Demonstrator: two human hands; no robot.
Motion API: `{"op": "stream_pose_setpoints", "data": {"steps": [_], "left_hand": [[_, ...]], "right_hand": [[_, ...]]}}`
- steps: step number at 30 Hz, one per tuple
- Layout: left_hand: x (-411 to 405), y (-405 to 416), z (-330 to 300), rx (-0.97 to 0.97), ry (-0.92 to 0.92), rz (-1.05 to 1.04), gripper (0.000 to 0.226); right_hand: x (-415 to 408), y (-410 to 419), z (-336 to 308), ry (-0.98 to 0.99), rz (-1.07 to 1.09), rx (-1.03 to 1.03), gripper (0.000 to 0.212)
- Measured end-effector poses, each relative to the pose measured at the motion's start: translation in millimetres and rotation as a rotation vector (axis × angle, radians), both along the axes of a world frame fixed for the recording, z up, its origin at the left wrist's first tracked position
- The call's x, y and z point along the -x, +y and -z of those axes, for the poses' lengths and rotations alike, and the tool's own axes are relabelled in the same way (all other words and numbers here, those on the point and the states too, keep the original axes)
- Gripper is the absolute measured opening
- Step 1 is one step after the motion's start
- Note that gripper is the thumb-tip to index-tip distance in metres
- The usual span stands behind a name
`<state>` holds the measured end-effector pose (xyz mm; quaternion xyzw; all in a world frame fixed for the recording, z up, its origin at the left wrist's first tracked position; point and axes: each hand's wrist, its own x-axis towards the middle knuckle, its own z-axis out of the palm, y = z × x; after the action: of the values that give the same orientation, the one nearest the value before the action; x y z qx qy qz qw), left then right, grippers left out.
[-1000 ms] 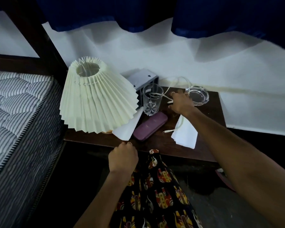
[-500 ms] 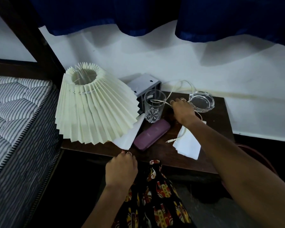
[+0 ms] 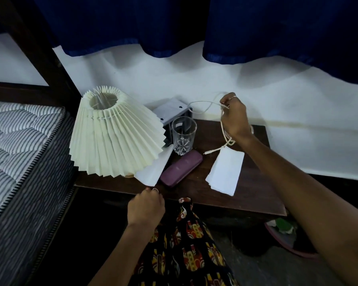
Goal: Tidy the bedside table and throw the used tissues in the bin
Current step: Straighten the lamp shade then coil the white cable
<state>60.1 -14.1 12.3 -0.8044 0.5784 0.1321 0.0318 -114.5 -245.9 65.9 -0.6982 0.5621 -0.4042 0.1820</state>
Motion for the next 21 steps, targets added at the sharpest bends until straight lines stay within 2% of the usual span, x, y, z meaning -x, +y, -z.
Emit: {"op": "stream_pose_setpoints", "data": {"steps": [7,9,11,14,16,19,21], "left_hand": [[1.9,8.1,-13.4,-0.113,0.129,-0.033,0.028],[12.7,9.8,-24.4,-0.040,0.172,-0.009,0.026],[31.6,12.3,-39.5,0.238,0.264,0.055,0.026],[67.6,26.6,-74.1,0.777,0.389,0.323,0.035],[87.2,38.7,-93.1,0.881,0.323,0.514,0.042],[107.9,59.3,-102.3,0.763,0.039,0.639,0.054],[112.1,70.5,-101.2,0.681,-0.065,0.690,0.037]], "right_hand": [[34.8,46.4,-58.0,-0.286,0.038,0.050,0.023],[43.7,68.3,-72.4,-0.341,0.046,0.036,0.021],[51.6,91.9,-84.0,-0.432,0.045,0.000,0.022],[66.2,134.8,-95.7,-0.599,0.043,-0.076,0.020],[76.4,164.3,-100.8,-0.701,0.031,-0.123,0.023],[92.1,212.2,-102.1,-0.847,0.037,-0.178,0.025],[103.2,239.3,-98.8,-0.940,0.050,-0.215,0.024]]}}
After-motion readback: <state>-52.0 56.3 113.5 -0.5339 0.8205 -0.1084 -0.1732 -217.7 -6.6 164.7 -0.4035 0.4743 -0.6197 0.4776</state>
